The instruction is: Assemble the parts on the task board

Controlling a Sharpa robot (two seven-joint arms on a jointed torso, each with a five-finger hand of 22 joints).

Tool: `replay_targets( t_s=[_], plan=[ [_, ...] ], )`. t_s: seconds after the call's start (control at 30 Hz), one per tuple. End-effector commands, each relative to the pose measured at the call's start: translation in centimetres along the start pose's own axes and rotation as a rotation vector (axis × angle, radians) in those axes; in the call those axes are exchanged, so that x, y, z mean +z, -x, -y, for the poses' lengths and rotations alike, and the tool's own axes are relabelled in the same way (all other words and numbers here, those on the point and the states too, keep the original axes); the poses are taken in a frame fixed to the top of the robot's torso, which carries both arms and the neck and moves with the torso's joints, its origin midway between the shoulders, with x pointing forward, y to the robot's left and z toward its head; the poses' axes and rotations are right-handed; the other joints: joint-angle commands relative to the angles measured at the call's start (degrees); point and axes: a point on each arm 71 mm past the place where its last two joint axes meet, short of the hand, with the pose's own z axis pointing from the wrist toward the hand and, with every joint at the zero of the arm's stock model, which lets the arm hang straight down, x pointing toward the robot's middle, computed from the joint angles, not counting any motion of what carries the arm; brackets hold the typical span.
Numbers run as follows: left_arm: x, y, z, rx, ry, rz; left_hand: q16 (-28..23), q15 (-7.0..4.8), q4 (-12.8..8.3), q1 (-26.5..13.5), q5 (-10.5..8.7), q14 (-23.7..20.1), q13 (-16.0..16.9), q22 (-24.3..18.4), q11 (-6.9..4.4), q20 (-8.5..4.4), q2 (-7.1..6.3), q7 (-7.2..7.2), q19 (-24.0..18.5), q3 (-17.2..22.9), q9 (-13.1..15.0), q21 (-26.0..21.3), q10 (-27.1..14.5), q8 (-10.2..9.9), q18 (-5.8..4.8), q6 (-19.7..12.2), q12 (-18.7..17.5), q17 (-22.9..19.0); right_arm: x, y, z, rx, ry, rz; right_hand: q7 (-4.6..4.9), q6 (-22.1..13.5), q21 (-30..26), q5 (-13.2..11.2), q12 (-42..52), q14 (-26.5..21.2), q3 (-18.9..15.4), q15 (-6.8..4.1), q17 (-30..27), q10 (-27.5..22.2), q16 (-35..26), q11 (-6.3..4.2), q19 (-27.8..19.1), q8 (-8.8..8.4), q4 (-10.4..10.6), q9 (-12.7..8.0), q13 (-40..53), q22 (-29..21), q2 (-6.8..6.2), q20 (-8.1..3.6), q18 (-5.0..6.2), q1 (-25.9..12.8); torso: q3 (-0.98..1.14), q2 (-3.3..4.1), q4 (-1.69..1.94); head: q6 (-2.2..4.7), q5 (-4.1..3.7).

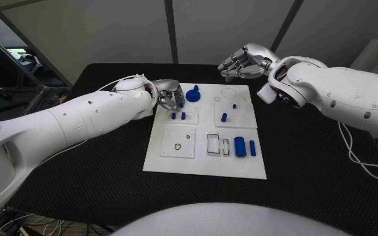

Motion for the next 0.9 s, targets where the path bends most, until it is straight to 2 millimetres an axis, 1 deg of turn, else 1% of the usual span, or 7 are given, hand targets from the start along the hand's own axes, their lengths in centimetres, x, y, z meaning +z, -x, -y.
replay_targets(
  t_s=[0.03, 0.37, 0.53, 0.6, 0.63, 0.83, 0.9],
  plan=[
    [-0.2, 0.0, -0.3, 0.007, 0.01, -0.005, -0.2, 0.12, 0.4, -0.5, -0.2, -0.4, 0.1, 1.4, 0.06, 0.23, -0.24, -0.02, -0.5, -0.2, -0.2, -0.5, -0.8, -0.4, 0.11, -0.9, -0.4, -0.3, -0.1, 0.2, -0.1, -0.007, 0.002, 0.006, 0.1, 0.3, 0.4, -0.2, 0.2, 0.5, 0.4, 0.05, -0.1, 0.2, -0.2, 0.17, 0.0, 0.3, -0.1, 0.0, -0.1, 0.1, -0.13, -0.19, -0.02, -0.7, 0.02, -0.01, 0.0, 0.0, -0.04],
    [-1.4, 1.4, -1.9, 0.0, 0.037, 0.059, -0.7, 0.99, 0.5, -0.3, -0.16, -1.3, 0.0, 0.9, 1.18, 0.83, -0.22, 0.0, -1.0, -1.2, -1.7, -2.3, -3.9, -0.3, 0.35, -3.9, -2.3, -2.3, -0.4, 1.2, 0.7, -0.126, -0.014, 0.044, 0.01, 0.7, 1.4, -1.6, -0.3, 1.7, 0.8, -0.09, 0.0, -0.7, 0.3, 0.28, 0.7, 0.5, -1.5, 0.1, -0.5, 0.8, -0.8, -0.49, 0.11, -0.4, -0.04, -0.08, 0.1, 0.37, -0.06],
    [-2.3, 2.9, -2.7, -0.024, 0.042, 0.114, -2.3, 1.26, 0.4, 0.1, -0.11, -3.0, -0.2, -0.3, 1.46, 1.13, 0.23, 0.7, -2.5, -1.3, -1.6, -5.7, -4.5, 0.5, 0.94, -2.3, -2.6, -6.1, -0.5, 1.5, 1.1, -0.28, -0.025, 0.043, -1.08, 2.1, 7.4, -5.8, -0.2, 8.7, 0.3, -2.12, 1.4, -0.2, 3.2, -0.78, 6.4, 0.93, -3.4, 0.2, -0.8, 4.5, -0.6, -2.97, 0.34, 0.0, -0.09, 0.02, 0.07, 0.68, -0.17],
    [-2.9, 3.6, -3.1, -0.06, 0.042, 0.145, -2.3, 1.16, 0.4, 0.2, -0.11, -2.9, 0.0, -0.3, 1.32, 1.15, 0.43, 1.03, -2.5, -1.2, -1.6, -5.8, -3.9, 1.0, 0.97, -1.2, -2.3, -5.9, -0.5, 1.4, 1.1, -0.365, -0.028, 0.032, -1.94, 3.1, 10.8, -6.7, 0.2, 16.2, -0.2, -3.8, 4.3, 1.0, 9.0, -1.69, 9.2, 1.2, -4.0, 0.3, -0.7, 6.5, -0.32, -4.52, 0.38, 0.1, -0.15, 0.01, 0.14, 0.81, -0.45],
    [-3.2, 4.0, -3.3, -0.087, 0.043, 0.164, -2.5, 1.03, 0.4, 0.2, -0.1, -3.1, 0.1, -0.6, 1.17, 1.1, 0.55, 1.2, -2.7, -1.1, -1.5, -6.4, -3.4, 1.4, 1.11, -0.5, -2.0, -6.5, -0.6, 1.3, 1.2, -0.405, -0.03, 0.024, -2.35, 3.5, 12.9, -6.8, 0.1, 16.5, -0.3, -4.2, 6.4, 1.5, 12.7, -1.89, 10.1, 1.15, -4.2, 0.2, -0.7, 7.9, -0.18, -5.28, 0.21, -0.1, -0.11, -0.01, 0.1, 0.74, -0.57],
    [-5.6, 5.9, -4.7, -0.341, 0.034, 0.284, -10.2, 0.5, 0.4, 0.4, -0.14, -8.8, 0.6, -6.2, 0.73, 0.66, 0.98, 1.46, -8.3, -0.4, -1.3, -19.5, -0.8, 3.2, 3.23, 2.4, -0.3, -19.5, -1.2, 0.2, 1.6, -0.616, -0.044, -0.029, -2.91, 5.0, 20.9, -7.3, -1.2, 15.6, 1.4, -4.93, 15.5, 3.4, 28.3, -2.62, 9.6, 0.34, -5.3, 0.2, -0.6, 14.2, -0.24, -6.18, 0.09, -0.8, -0.02, -0.03, 0.02, 1.21, -1.82],
    [-6.6, 6.4, -5.1, -0.459, 0.025, 0.328, -15.2, 0.52, 0.3, 0.5, -0.14, -12.0, 0.7, -9.4, 0.68, 0.55, 1.06, 1.57, -11.2, -0.3, -1.5, -26.3, -0.8, 3.4, 4.16, 2.6, 0.1, -26.8, -1.5, -0.2, 1.8, -0.679, -0.052, -0.047, -2.91, 5.1, 24.1, -7.7, -1.8, 16.2, 1.9, -4.71, 19.6, 3.3, 33.6, -2.79, 10.0, 0.08, -5.3, 0.2, -0.6, 17.6, -0.35, -6.18, -0.22, -1.1, -0.01, -0.06, -0.06, 1.08, -2.15]
  ],
)
